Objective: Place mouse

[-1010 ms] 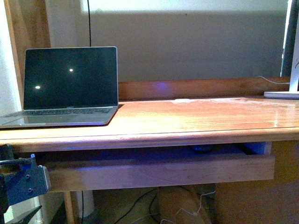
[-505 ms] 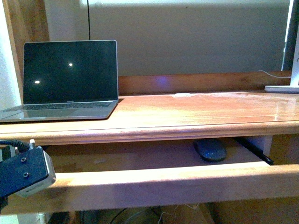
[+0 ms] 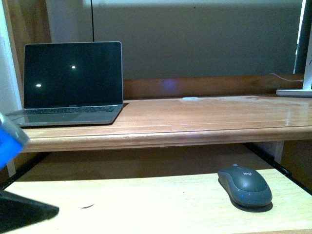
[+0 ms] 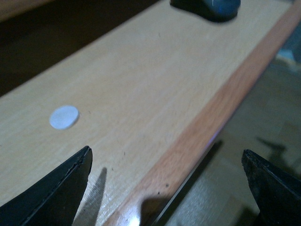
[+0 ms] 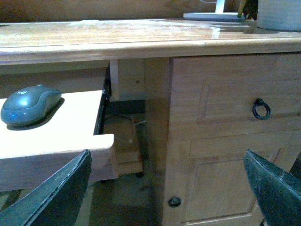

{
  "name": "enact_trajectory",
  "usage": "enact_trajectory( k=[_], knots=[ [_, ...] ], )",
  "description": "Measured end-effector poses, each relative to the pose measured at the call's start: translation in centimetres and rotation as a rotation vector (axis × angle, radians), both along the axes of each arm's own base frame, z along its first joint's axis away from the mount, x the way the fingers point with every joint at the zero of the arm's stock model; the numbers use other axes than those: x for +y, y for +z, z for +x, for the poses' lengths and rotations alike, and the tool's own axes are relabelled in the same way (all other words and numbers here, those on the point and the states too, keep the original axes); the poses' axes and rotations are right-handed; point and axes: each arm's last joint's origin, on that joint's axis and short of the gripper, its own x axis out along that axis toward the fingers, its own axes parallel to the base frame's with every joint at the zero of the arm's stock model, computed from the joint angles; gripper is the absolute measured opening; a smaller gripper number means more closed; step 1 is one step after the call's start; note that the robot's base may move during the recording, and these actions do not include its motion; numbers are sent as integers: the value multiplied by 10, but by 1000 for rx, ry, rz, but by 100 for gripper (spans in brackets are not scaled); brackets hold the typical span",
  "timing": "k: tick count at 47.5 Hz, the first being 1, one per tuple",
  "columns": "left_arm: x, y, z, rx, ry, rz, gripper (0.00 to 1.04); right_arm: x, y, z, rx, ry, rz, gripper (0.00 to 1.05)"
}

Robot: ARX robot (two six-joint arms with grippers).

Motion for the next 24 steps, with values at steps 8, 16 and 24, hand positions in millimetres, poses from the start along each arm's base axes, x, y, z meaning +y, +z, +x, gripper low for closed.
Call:
enact_trajectory(
  k=[8,16,24],
  knots=[
    [2,41,-9,-15,210,-177,97,0,0,0,0,0,0,97],
    [9,57,-27,-75,524,-214,97,0,0,0,0,0,0,97],
    [13,54,-65,-162,712,-192,97,0,0,0,0,0,0,97]
  ],
)
